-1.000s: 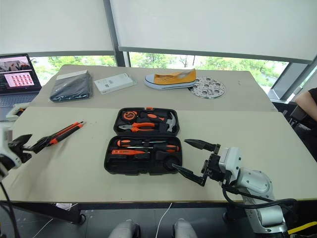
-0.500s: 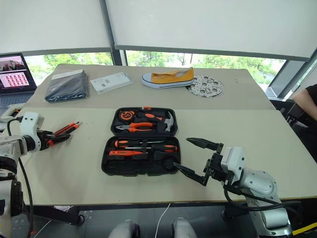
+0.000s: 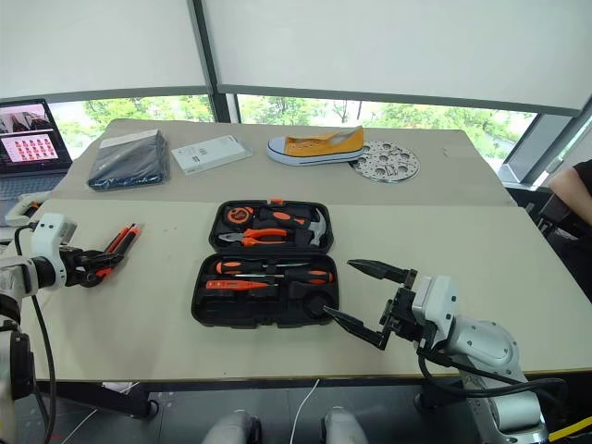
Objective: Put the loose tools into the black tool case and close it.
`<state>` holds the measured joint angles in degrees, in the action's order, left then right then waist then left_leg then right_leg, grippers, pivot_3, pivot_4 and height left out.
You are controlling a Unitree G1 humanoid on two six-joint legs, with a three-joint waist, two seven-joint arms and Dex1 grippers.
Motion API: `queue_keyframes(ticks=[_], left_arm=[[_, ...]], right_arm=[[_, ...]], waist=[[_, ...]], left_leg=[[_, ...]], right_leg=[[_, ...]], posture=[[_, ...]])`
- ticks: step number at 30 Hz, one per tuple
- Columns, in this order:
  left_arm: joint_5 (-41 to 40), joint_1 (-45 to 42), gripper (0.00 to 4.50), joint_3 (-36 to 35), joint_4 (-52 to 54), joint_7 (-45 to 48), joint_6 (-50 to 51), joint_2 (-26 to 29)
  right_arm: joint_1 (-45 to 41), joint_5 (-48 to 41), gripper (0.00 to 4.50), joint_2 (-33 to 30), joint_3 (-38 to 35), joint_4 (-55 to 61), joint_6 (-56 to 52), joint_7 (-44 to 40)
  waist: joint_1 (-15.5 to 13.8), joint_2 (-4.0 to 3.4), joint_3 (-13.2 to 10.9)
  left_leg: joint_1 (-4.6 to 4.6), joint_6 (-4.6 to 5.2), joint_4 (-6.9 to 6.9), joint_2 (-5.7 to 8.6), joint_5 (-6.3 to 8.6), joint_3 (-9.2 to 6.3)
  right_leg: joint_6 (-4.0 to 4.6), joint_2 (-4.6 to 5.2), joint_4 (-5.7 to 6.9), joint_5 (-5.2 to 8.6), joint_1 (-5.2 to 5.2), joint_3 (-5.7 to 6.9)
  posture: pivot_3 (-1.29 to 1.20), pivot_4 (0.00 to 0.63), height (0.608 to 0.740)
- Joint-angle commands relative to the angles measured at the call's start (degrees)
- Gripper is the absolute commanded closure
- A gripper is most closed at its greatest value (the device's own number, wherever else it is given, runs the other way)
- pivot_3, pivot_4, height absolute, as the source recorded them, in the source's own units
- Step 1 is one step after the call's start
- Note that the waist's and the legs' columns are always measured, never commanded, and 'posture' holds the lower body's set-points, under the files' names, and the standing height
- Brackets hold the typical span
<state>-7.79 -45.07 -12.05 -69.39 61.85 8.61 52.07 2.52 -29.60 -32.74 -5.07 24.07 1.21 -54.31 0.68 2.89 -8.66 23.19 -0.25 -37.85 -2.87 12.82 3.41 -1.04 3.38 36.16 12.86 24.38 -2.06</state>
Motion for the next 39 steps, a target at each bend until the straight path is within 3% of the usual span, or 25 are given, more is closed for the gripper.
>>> queue_keyframes(ticks=[1, 4, 8, 11, 14, 15, 22, 39], left_arm=[[-7.96, 3.3, 2.79, -4.27, 11.02, 14.88, -6.6, 0.07], [-13.54, 8.94, 2.79, -3.87, 24.43, 26.17, -4.68, -1.31], [-18.59, 18.77, 2.79, 2.01, 52.98, 29.05, 2.79, -2.52], [-19.43, 20.89, 2.79, 5.52, 64.01, 26.78, 8.18, -2.8], [-12.29, 19.38, 2.79, 15.53, 73.0, 20.95, 10.64, -5.57], [-11.25, 18.9, 2.79, 17.57, 74.73, 19.45, 12.26, -6.19], [-1.15, 15.75, 2.79, 27.6, 75.32, 16.03, 12.82, -5.65], [3.3, 10.19, 2.79, 32.58, 73.21, 15.77, 12.71, -7.47]], right_arm=[[-0.63, -1.32, 0.0, -1.23, -2.22, 0.33, 0.62, -1.1], [-0.21, -1.82, 0.0, -2.57, -3.85, -0.33, 0.67, -2.21], [2.3, -3.92, 0.0, -5.89, -6.45, -0.24, -0.15, -5.83], [3.4, -4.71, 0.0, -7.61, -7.37, -0.34, -0.57, -7.76], [3.49, -5.08, 0.0, -9.83, -8.18, -0.82, -0.78, -10.11], [3.33, -4.95, 0.0, -10.41, -8.28, -0.82, -0.67, -10.6], [1.49, -5.35, 0.0, -10.76, -9.54, 0.06, -1.32, -9.53], [0.02, -4.28, 0.0, -9.08, -8.16, 1.96, -2.69, -4.89]], waist=[[-0.01, 0.09, -0.04], [-0.28, 0.1, -0.04], [-0.62, 0.09, -0.04], [-0.72, 0.09, -0.04], [-0.76, -0.07, -0.05], [-0.81, -0.14, -0.05], [-0.02, -0.16, -0.07], [-0.41, -0.17, -0.07]], left_leg=[[0.02, 0.0, 0.0, -0.01, 0.0, 0.0], [0.05, 0.0, -0.01, 0.01, 0.0, 0.0], [0.03, 0.0, -0.02, 0.02, 0.0, 0.02], [0.0, 0.0, -0.03, 0.0, 0.0, 0.01], [-0.1, 0.03, -0.05, -0.01, -0.02, 0.01], [-0.18, 0.05, -0.05, 0.04, -0.03, 0.02], [-0.23, 0.08, -0.13, 0.02, -0.05, 0.01], [-0.07, 0.09, -0.14, 0.07, -0.05, 0.01]], right_leg=[[0.01, 0.0, -0.02, -0.01, 0.02, 0.01], [0.01, 0.06, -0.02, -0.01, -0.01, 0.01], [-0.01, 0.09, -0.04, -0.01, -0.05, -0.06], [-0.02, 0.05, -0.03, 0.0, -0.06, -0.09], [-0.06, -0.03, 0.03, 0.02, -0.1, -0.14], [-0.45, -0.03, 0.02, 0.19, -0.17, -0.2], [-0.52, -0.19, 0.08, 0.18, -0.15, -0.38], [-0.54, -0.12, -0.01, 0.17, -0.11, -0.37]], posture=[[0.0, 0.15, 0.74], [0.0, 0.15, 0.74], [0.0, 0.15, 0.74], [0.0, 0.15, 0.74], [0.0, 0.15, 0.74], [0.0, 0.15, 0.74], [0.0, 0.15, 0.74], [0.0, 0.15, 0.74]])
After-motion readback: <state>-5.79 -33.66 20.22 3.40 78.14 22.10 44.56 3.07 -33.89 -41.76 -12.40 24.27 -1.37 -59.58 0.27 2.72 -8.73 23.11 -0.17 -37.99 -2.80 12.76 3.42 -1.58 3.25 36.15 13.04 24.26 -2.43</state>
